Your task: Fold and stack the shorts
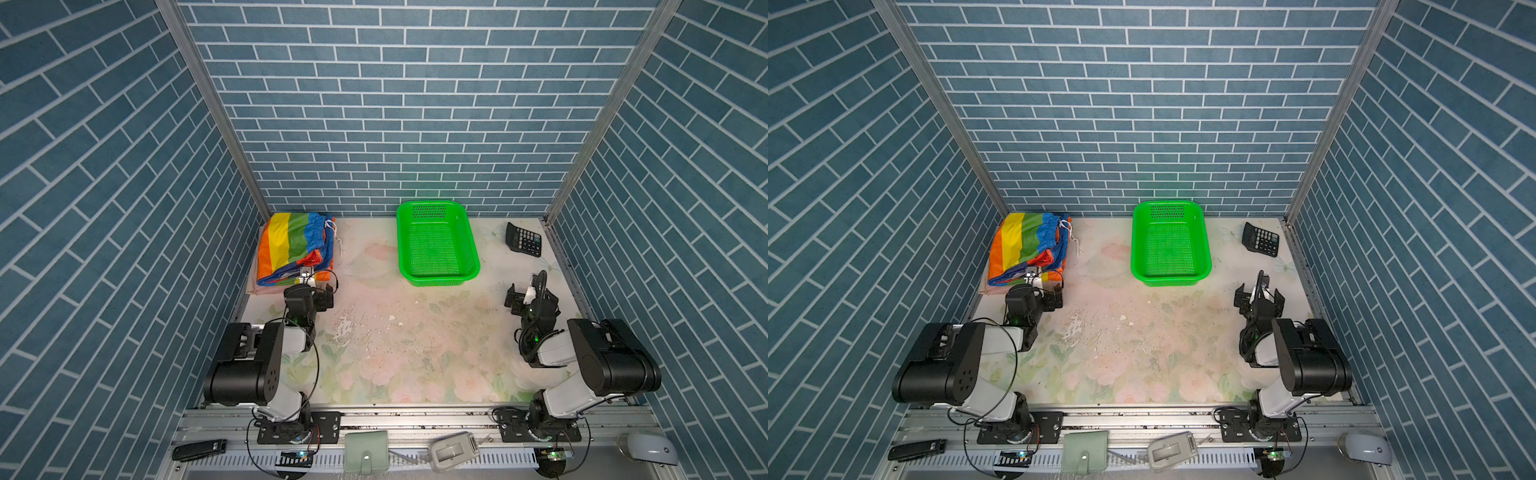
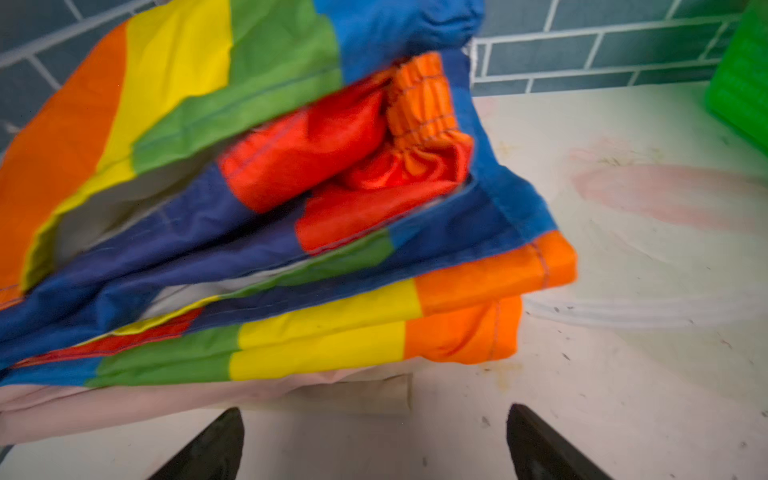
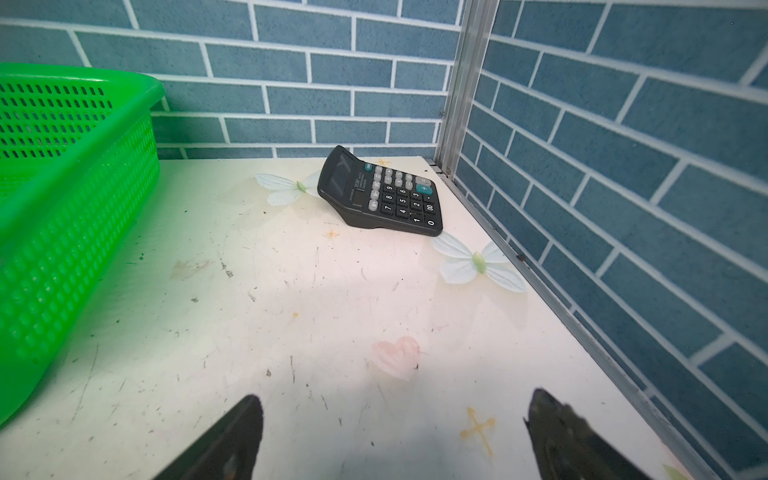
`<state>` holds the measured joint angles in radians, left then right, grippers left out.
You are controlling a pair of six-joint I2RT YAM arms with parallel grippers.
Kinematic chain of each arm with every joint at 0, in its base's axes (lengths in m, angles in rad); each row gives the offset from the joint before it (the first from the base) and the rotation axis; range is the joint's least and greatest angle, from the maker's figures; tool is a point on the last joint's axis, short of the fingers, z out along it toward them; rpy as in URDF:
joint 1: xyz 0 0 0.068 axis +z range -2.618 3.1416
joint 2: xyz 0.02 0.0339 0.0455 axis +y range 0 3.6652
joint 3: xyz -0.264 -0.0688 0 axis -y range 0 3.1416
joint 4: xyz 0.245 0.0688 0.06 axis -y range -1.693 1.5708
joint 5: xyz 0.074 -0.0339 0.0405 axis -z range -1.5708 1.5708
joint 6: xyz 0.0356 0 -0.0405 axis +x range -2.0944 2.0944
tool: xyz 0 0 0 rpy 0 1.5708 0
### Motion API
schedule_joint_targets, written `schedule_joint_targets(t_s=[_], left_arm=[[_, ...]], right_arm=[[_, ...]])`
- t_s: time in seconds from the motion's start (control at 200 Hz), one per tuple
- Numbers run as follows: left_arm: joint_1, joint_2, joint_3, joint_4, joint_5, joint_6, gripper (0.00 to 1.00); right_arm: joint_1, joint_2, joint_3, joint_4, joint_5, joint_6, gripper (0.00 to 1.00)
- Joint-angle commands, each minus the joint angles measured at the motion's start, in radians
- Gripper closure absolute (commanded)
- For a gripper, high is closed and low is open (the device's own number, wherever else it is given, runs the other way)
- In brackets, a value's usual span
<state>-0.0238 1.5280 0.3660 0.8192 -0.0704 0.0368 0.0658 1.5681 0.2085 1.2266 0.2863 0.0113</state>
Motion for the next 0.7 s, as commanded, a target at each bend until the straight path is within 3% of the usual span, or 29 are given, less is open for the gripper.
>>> schedule_joint_targets(t_s=[0.0, 0.045, 0.195, 0.37, 0.695], left_arm=[[-0.020, 0.000, -0.025, 0.131, -0.034, 0.032, 0.00], [0.007, -0.007, 0.018, 0.037, -0.070, -0.013, 0.00], [0.004, -0.001, 0.009, 0.063, -0.072, -0.012, 0.00], [0.001, -0.005, 0.002, 0.075, -0.068, -0.010, 0.00], [0.001, -0.005, 0.002, 0.074, -0.071, -0.011, 0.00]], right_arm=[[-0.004, -0.003, 0.010, 0.017, -0.004, -0.007, 0.01], [-0.004, -0.002, 0.009, 0.017, -0.004, -0.007, 0.01], [-0.004, -0.007, 0.028, -0.025, -0.001, -0.008, 0.01], [-0.034, -0.026, 0.139, -0.267, -0.042, 0.028, 0.01], [-0.035, -0.024, 0.140, -0.260, -0.043, 0.027, 0.01]])
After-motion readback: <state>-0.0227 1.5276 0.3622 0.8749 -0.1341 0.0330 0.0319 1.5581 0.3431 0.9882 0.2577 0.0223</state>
